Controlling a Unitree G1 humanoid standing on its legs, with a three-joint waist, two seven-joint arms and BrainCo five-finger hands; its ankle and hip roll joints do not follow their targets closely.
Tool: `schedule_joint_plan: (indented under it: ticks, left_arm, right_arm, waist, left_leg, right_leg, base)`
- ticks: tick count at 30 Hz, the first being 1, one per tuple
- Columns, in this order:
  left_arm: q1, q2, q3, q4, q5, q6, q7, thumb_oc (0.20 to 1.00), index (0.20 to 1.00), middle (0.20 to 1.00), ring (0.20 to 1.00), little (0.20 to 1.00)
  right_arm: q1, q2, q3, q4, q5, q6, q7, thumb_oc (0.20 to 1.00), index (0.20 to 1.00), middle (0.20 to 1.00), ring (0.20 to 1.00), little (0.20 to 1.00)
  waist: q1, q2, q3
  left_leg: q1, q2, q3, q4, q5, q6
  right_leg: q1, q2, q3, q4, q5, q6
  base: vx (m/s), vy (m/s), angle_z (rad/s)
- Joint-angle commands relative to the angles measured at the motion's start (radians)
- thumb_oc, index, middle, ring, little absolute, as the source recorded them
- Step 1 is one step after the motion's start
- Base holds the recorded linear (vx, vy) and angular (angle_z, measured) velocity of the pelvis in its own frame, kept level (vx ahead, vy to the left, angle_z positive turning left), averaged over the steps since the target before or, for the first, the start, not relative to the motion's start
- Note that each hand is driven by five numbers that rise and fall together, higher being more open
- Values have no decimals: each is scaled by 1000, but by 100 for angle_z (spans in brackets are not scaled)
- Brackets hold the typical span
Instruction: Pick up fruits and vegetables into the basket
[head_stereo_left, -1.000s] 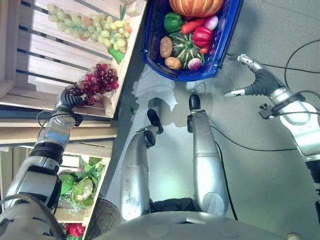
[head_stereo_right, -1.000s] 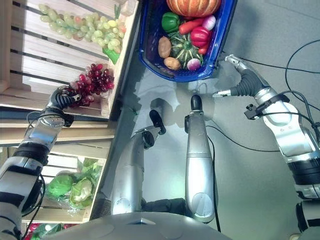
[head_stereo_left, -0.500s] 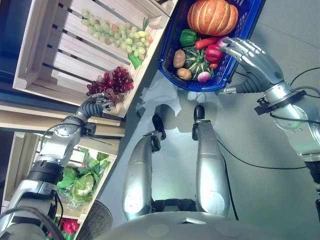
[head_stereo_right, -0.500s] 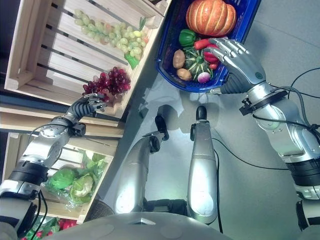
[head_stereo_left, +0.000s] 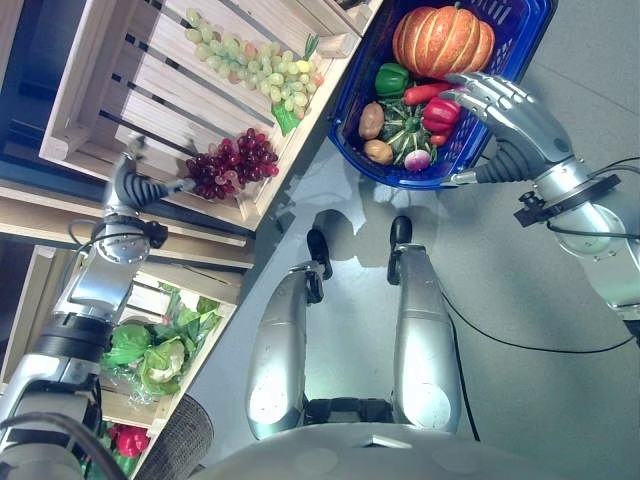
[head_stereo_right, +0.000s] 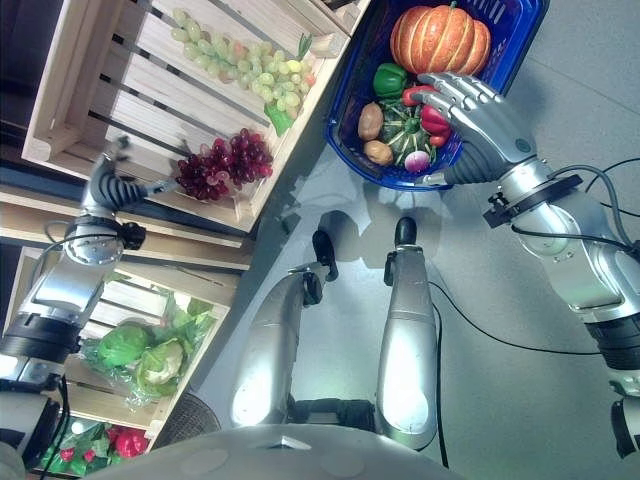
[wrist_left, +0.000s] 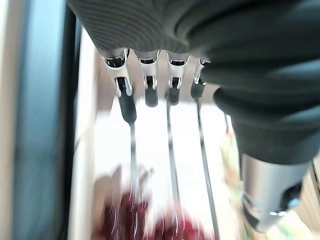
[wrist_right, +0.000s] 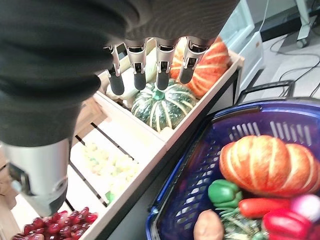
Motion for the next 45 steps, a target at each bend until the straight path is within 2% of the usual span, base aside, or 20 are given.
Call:
schedule_joint_plan:
  ticks: [1, 2, 3, 8, 13, 14, 15, 16, 22, 26, 33, 34, 45]
  left_arm:
    - [-26, 63, -3, 47, 81, 17, 108, 1000, 1000, 1000, 1000, 1000]
    - [-40, 53, -17, 62, 94, 23, 120, 1000, 1000, 1000, 1000, 1000]
    - [-65, 48, -24, 77, 101, 29, 130, 1000, 1000, 1000, 1000, 1000]
    - [-146, 26, -81, 128, 142, 71, 123, 1000, 1000, 1000, 1000, 1000]
    - [-193, -5, -131, 169, 172, 109, 90, 1000, 1000, 1000, 1000, 1000]
    - [-189, -8, -137, 173, 172, 112, 85, 1000, 1000, 1000, 1000, 1000]
    - [-198, -11, -138, 180, 169, 114, 81, 1000, 1000, 1000, 1000, 1000]
    - [-195, -16, -148, 191, 168, 119, 71, 1000, 1000, 1000, 1000, 1000]
    - [-206, -43, -182, 257, 174, 173, 26, 1000, 1000, 1000, 1000, 1000]
    - [-206, -64, -193, 340, 145, 223, 22, 1000, 1000, 1000, 1000, 1000]
    - [-251, -91, -173, 565, 126, 253, 56, 1000, 1000, 1000, 1000, 1000]
    - [-264, -86, -171, 598, 126, 275, 63, 1000, 1000, 1000, 1000, 1000]
    - [-406, -49, -201, 838, 70, 294, 49, 1000, 1000, 1000, 1000, 1000]
  right_arm:
    - [-15, 20, 18, -49, 52, -41, -74, 1000, 1000, 1000, 1000, 1000]
    - [-12, 28, 31, -42, 58, -48, -79, 1000, 1000, 1000, 1000, 1000]
    - [-21, 35, 35, -39, 58, -53, -83, 1000, 1000, 1000, 1000, 1000]
    - [-30, 64, 61, -40, 69, -57, -77, 1000, 1000, 1000, 1000, 1000]
    - [-45, 91, 81, -35, 65, -55, -51, 1000, 1000, 1000, 1000, 1000]
    - [-38, 93, 85, -34, 66, -55, -49, 1000, 1000, 1000, 1000, 1000]
    - [-44, 94, 81, -35, 68, -55, -45, 1000, 1000, 1000, 1000, 1000]
    - [-38, 98, 86, -32, 70, -54, -40, 1000, 1000, 1000, 1000, 1000]
    - [-35, 94, 74, -38, 78, -48, -6, 1000, 1000, 1000, 1000, 1000]
    - [-20, 83, 54, -36, 85, -52, 2, 1000, 1000, 1000, 1000, 1000]
    - [-16, 73, 37, -24, 109, -67, 9, 1000, 1000, 1000, 1000, 1000]
    - [-18, 68, 38, -23, 119, -67, 12, 1000, 1000, 1000, 1000, 1000]
    - [-79, 53, 71, 20, 178, -44, -5, 1000, 1000, 1000, 1000, 1000]
  waist:
    - [-48, -33, -28]
    - [-52, -40, -28]
    - [-56, -46, -28]
    - [-72, -60, -28]
    - [-86, -57, -28]
    - [-87, -57, -28]
    - [-89, -57, -28]
    - [-91, -56, -28]
    - [-106, -43, -28]
    - [-118, -38, -28]
    - [-146, -41, -28]
    - [-152, -42, -28]
    - [-181, -51, -28]
  left_leg:
    - [-40, -37, 81, 29, -71, 56]
    - [-25, -36, 70, 41, -98, 50]
    - [-48, -32, 81, 35, -74, 57]
    - [-65, -22, 86, 47, -76, 57]
    - [-70, -19, 89, 45, -75, 54]
    - [-52, -21, 78, 55, -100, 47]
    - [-72, -17, 91, 48, -75, 52]
    - [-51, -18, 79, 59, -103, 45]
    - [-53, -17, 86, 57, -99, 35]
    - [-62, -14, 92, 59, -98, 30]
    - [-110, 7, 112, 95, -98, 24]
    - [-119, 11, 114, 101, -98, 24]
    - [-226, 33, 125, 167, -108, 22]
  right_leg:
    - [17, 48, -10, -50, -5, 64]
    - [31, 55, -2, -35, -30, 72]
    - [6, 56, -8, -41, -6, 64]
    - [-18, 70, 0, -20, -7, 66]
    - [-32, 80, 12, -9, -12, 66]
    - [-15, 83, 20, 3, -36, 73]
    - [-37, 80, 16, -4, -13, 66]
    - [-17, 83, 22, 9, -41, 74]
    - [-29, 83, 29, 15, -47, 72]
    - [-45, 83, 36, 24, -51, 69]
    - [-102, 87, 51, 61, -57, 62]
    - [-114, 89, 55, 67, -57, 60]
    - [-236, 93, 79, 125, -55, 52]
  base:
    - [75, -80, 1]
    - [14, -91, 2]
    - [20, -90, -3]
    - [13, -72, -12]
    - [40, -43, -2]
    - [29, -39, -5]
    - [97, -25, -8]
    - [33, -46, -10]
    - [41, -14, -8]
    - [13, 2, -2]
    - [15, 9, -5]
    - [0, 0, 0]
    - [2, 24, -2]
